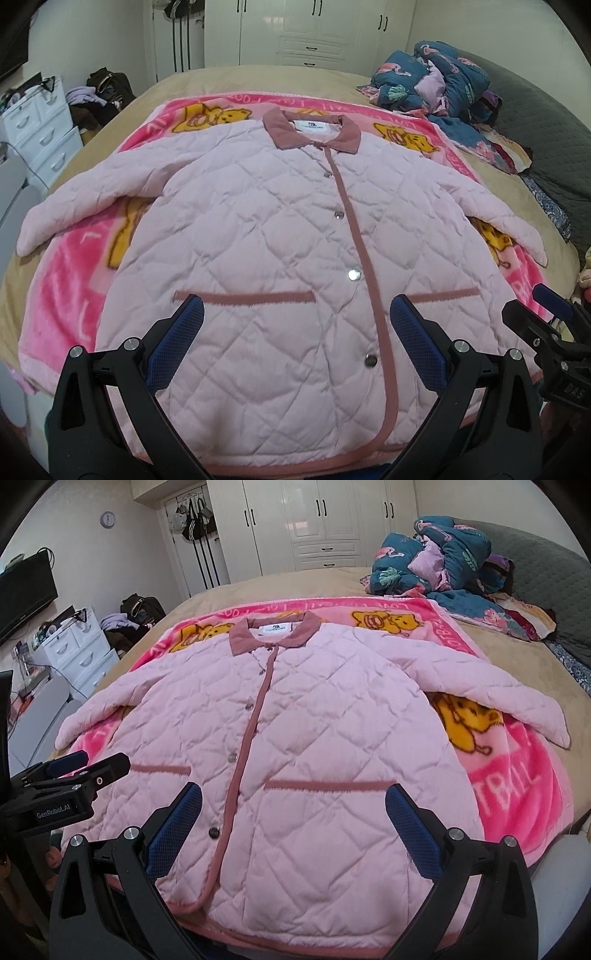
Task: Fold large clothes
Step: 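Move the right tool toward the sleeve cuff beside the jacket body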
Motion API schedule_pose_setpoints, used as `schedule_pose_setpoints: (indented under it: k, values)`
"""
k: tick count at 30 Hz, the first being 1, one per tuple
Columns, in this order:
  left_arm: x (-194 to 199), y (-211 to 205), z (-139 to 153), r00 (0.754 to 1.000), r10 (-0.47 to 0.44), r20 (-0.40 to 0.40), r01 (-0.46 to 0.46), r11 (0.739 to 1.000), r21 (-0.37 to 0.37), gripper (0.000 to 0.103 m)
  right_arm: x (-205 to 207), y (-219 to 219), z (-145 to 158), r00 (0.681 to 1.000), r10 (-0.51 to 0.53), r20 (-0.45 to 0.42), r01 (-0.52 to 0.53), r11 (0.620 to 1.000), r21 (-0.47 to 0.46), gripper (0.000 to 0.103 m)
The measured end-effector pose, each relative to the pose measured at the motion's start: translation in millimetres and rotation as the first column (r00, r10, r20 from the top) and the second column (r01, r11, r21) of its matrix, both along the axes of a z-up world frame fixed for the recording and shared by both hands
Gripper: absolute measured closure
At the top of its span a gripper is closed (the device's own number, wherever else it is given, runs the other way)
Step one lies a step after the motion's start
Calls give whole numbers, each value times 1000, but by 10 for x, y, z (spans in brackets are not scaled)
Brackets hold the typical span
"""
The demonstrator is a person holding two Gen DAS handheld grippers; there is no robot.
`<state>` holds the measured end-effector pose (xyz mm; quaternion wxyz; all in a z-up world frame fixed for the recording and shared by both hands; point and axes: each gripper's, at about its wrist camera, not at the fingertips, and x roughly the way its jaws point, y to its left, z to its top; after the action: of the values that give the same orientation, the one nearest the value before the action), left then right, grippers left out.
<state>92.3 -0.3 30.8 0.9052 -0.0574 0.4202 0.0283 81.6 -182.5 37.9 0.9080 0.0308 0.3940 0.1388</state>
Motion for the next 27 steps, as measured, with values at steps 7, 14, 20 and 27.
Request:
schedule_pose_setpoints:
  k: [7, 14, 20, 27]
  values:
    - [302, -5, 165, 1000, 10, 17, -10, 1000, -1, 8, 270, -108, 184, 999, -27, 21, 26, 999, 18, 4]
    - [616, -57, 314, 999, 8, 35, -8, 1000, 1, 8, 572, -279, 322, 998, -54, 14, 54, 998, 36, 4]
    - [865, -136, 408, 999, -11, 38, 11, 1000, -5, 8, 814, -421, 442, 996, -84, 19, 83, 995, 59, 4]
    - [1162, -242, 496, 999, -29, 44, 29, 999, -16, 8, 1069, -615, 558, 992, -125, 20, 123, 990, 75, 4]
